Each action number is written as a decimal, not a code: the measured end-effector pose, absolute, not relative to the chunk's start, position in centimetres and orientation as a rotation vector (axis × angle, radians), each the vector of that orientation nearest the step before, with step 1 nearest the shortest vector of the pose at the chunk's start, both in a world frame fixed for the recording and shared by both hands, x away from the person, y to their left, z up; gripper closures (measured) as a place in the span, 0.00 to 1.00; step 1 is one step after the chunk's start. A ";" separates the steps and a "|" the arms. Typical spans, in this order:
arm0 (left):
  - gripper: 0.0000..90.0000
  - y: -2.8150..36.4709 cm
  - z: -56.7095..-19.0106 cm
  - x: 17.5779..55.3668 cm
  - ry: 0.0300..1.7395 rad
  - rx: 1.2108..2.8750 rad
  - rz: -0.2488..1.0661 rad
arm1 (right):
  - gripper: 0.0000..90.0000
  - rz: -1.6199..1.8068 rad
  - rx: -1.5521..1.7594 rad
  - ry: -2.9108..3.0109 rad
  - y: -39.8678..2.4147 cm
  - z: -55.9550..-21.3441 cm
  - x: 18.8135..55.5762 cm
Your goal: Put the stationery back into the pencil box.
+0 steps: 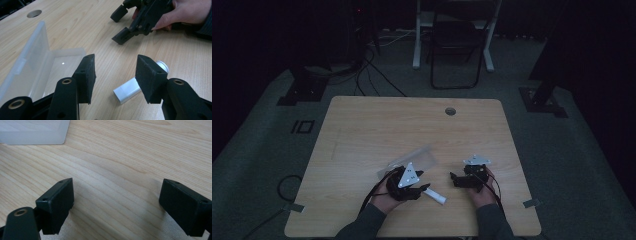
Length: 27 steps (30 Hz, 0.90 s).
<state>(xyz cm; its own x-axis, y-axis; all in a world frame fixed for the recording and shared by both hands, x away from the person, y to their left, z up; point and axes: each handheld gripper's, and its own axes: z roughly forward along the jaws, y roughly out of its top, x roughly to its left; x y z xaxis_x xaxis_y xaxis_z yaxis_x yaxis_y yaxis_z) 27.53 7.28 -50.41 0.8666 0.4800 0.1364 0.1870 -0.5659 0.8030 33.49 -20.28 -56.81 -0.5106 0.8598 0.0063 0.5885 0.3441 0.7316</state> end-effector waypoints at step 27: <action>0.56 6.6 -52.4 28.1 0.487 2.238 0.381 | 0.14 0.977 1.274 2.232 -20.3 -56.8 33.5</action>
